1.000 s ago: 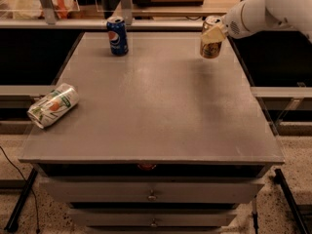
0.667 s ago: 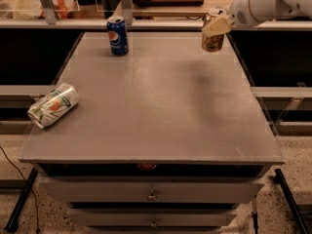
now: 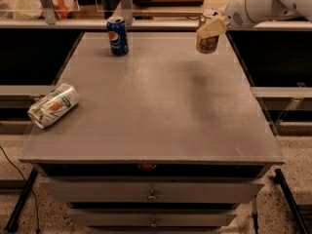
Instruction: Move orange can near pepsi can
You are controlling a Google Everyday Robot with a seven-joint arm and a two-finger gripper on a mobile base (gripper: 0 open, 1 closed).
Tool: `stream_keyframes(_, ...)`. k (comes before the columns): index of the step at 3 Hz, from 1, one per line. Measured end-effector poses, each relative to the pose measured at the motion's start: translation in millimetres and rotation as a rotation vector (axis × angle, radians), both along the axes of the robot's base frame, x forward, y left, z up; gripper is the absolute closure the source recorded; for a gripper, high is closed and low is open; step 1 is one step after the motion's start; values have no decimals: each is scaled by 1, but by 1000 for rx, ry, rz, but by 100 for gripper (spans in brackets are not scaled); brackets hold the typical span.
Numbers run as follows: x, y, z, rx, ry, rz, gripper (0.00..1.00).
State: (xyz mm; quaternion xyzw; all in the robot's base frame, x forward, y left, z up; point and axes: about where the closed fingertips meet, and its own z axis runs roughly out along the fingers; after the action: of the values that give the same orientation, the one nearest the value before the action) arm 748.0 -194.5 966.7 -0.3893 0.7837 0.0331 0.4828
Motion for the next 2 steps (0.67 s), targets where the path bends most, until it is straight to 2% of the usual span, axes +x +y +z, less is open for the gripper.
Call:
stream_keyframes(1,10,51,-8,27,19,136,100)
stream_keyframes(2,16,100,-5,26,17,268,100)
